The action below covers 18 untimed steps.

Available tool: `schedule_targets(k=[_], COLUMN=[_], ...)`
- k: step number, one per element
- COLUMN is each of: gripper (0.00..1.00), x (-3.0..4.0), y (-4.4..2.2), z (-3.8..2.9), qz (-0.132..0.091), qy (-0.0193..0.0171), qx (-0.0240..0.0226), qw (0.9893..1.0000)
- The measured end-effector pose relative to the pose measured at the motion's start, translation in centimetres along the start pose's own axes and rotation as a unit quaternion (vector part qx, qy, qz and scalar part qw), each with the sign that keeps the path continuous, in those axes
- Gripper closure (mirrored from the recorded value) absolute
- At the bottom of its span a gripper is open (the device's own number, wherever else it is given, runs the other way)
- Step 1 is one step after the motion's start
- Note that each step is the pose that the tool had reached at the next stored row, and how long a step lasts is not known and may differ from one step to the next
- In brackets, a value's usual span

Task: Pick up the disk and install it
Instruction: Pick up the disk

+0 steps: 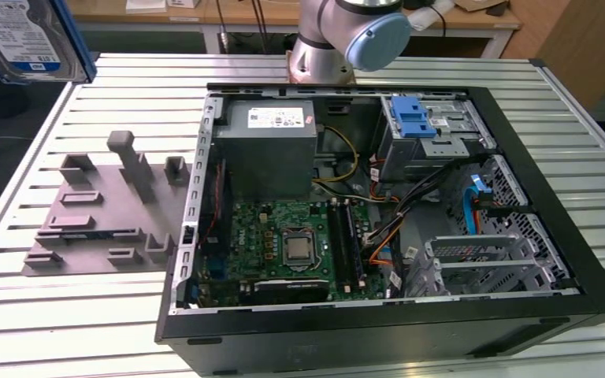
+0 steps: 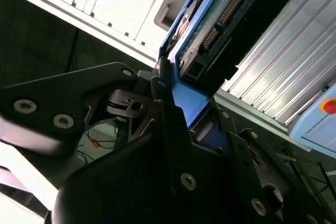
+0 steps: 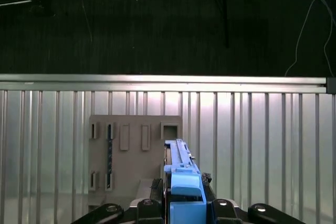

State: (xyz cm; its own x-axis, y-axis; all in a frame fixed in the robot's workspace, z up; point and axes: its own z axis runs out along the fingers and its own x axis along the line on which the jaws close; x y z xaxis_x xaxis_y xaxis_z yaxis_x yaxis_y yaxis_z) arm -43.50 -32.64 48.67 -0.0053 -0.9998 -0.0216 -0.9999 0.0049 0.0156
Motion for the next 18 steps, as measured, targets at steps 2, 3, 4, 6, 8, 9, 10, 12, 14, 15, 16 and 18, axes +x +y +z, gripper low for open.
schedule_targets(k=[2, 3, 4, 6, 8, 9, 10, 12, 14, 15, 16, 18], gripper=[0.63, 0.63, 0.63, 0.63, 0.63, 0.63, 0.63, 0.63, 0.63, 0.63, 0.63, 0.63], x=[0.0, 0.0, 0.0, 0.0, 0.0, 0.0, 0.0, 0.0, 0.0, 0.0, 0.0, 0.0], y=[0.0, 0.0, 0.0, 0.0, 0.0, 0.0, 0.0, 0.0, 0.0, -0.01, -0.04, -0.14], z=[0.0, 0.0, 0.0, 0.0, 0.0, 0.0, -0.01, 0.0, 0.0, 0.0, 0.0, -0.01], qz=[0.0, 0.0, 0.0, 0.0, 0.0, 0.0, 0.0, 0.0, 0.0, 0.0, 0.0, 0.0], qy=[0.0, 0.0, 0.0, 0.0, 0.0, -0.0001, -0.0001, -0.0001, -0.0001, -0.0001, -0.0001, -0.0001], qx=[0.0, 0.0, 0.0, 0.0, 0.0, -0.0001, -0.0001, -0.0001, 0.0, 0.0, 0.0, -0.0001], qw=[1.0, 1.0, 1.0, 1.0, 1.0, 1.0, 1.0, 1.0, 1.0, 1.0, 1.0, 1.0])
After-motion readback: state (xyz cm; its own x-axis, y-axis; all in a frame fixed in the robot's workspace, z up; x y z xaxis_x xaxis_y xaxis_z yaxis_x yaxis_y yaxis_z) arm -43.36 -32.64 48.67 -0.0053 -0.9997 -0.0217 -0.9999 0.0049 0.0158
